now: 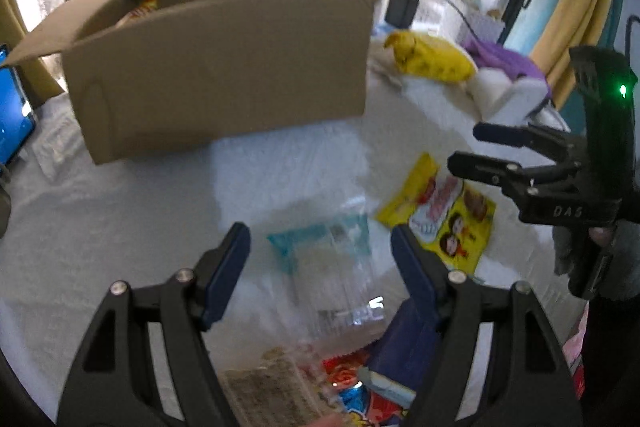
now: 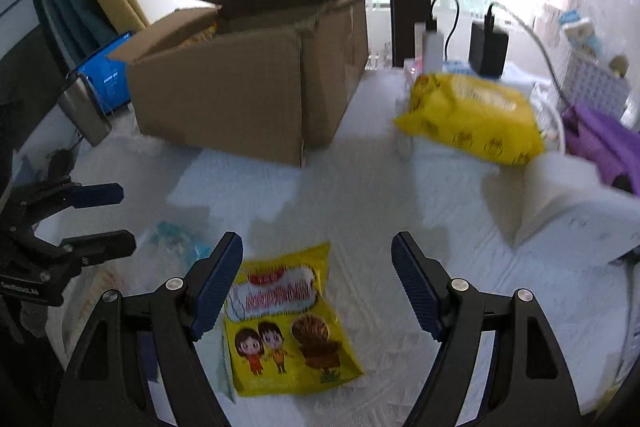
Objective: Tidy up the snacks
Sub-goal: 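Grasp the clear blue-labelled bag with the left gripper while the right grasps the yellow cartoon bag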
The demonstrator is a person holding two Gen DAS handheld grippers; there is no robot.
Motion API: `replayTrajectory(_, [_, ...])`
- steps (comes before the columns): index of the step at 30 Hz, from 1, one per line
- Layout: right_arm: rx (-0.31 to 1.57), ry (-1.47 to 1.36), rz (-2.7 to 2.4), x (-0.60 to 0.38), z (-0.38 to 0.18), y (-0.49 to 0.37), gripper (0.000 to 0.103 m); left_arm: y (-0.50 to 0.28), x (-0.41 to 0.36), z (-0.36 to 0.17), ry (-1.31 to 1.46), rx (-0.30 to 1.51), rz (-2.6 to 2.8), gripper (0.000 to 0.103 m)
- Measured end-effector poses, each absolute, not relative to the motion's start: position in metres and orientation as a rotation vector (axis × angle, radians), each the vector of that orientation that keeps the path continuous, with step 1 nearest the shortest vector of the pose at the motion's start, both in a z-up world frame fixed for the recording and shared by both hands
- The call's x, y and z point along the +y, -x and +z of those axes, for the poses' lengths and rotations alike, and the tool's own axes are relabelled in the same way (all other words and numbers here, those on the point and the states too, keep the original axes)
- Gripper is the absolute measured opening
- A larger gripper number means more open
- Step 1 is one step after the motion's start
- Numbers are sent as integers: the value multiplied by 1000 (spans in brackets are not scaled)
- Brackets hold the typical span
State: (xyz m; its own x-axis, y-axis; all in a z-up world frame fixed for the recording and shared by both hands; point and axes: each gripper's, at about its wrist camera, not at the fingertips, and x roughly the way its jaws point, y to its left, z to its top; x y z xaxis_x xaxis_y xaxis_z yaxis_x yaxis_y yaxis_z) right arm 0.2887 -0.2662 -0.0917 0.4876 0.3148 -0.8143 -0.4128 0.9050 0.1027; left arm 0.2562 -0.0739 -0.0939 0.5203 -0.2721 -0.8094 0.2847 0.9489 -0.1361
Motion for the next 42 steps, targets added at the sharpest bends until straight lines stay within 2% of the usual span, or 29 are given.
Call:
replayTrajectory(12, [1023,191,539,-259,-124,-270,80,-256,-93,-135,-41,1089,-326,74])
replayTrajectory(17, [990,305,571,-243,-136,-251,80,-260,-94,-143,-30,1113,-313,74])
replayTrajectory(27, [982,309,559,-247,-136,-252,80,-261,-102,-145,-68,1105,-288,73])
replayTrajectory(30, [963,324,566,-242,-135,-247,71,-260,-102,-144,-64,1100,-288,73])
replayTrajectory(34, [934,325,575,-241,-131,-244,60,-257,-100,-141,-54,1083,-290,63])
replayTrajectory(36, [917,302,570,-246,-128,-244,44,-256,-97,-141,-41,1077,-301,62])
replayTrajectory(42, [900,231,573,-253,-122,-245,31,-251,-93,-132,-12,1033,-323,61])
